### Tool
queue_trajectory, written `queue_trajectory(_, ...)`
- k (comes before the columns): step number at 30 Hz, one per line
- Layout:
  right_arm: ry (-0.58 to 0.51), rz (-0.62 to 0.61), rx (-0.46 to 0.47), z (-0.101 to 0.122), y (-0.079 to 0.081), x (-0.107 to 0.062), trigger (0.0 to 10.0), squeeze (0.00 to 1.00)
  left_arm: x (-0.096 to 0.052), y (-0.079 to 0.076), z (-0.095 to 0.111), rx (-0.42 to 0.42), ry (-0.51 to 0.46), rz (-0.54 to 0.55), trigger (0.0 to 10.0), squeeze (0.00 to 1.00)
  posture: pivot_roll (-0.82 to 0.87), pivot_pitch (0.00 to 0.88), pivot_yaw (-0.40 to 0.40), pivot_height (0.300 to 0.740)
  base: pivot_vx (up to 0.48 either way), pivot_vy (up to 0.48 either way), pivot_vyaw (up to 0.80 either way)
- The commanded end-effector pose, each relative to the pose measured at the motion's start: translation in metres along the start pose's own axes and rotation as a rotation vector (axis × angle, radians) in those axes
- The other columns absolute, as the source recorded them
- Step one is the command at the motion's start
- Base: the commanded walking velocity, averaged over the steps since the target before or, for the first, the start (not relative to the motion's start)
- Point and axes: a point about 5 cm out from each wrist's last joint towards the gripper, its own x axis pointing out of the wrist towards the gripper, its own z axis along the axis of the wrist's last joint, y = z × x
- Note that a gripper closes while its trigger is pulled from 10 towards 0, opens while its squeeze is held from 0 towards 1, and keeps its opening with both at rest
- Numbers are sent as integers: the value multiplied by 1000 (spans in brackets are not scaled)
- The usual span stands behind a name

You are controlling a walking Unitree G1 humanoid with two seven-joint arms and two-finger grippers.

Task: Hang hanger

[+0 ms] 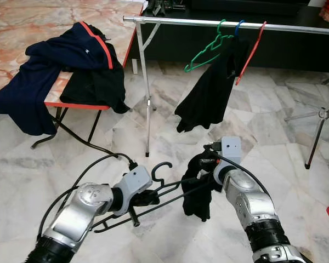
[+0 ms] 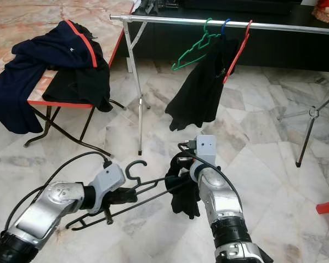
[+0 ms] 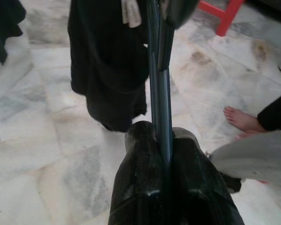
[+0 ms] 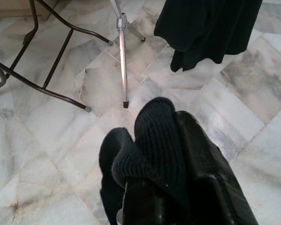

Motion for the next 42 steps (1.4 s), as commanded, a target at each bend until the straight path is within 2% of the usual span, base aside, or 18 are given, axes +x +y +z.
queue_trajectory(1, -30, 13, 1, 8, 5, 0, 10000, 0, 3, -1, -1, 17, 13, 12, 10000, 0, 35, 210, -31, 740, 0, 0, 0)
queue_trajectory(6, -35, 8, 3, 9, 4, 0, 10000, 0, 1, -1, -5, 18, 42, 3, 10000, 0, 36, 210, -30, 740, 0, 0, 0)
queue_trajectory(11, -34, -1, 1, 9, 1, 0, 10000, 0, -6, 5, -15, 22, 95, 51, 10000, 0, 41, 212, -30, 740, 0, 0, 0)
queue_trajectory(16, -34, -4, 1, 9, 0, 0, 10000, 0, -8, 7, -13, 13, 78, 61, 10000, 0, 40, 212, -30, 740, 0, 0, 0)
queue_trajectory(18, -36, 0, 1, 10, 2, 0, 10000, 0, -8, 8, -15, 30, 102, 70, 10000, 0, 40, 210, -30, 740, 0, 0, 0)
queue_trajectory(32, -36, 6, -1, 10, 3, 0, 10000, 0, -5, 11, -17, 37, 115, 109, 10000, 0, 38, 212, -34, 740, 0, 0, 0)
queue_trajectory(34, -35, 7, 0, 10, 3, 0, 10000, 0, -4, 12, -16, 62, 129, 113, 10000, 0, 38, 212, -34, 740, 0, 0, 0)
queue_trajectory(42, -36, 7, 2, 10, 3, 0, 10000, 0, 3, 13, -8, 59, 82, 131, 10000, 0, 36, 210, -33, 740, 0, 0, 0)
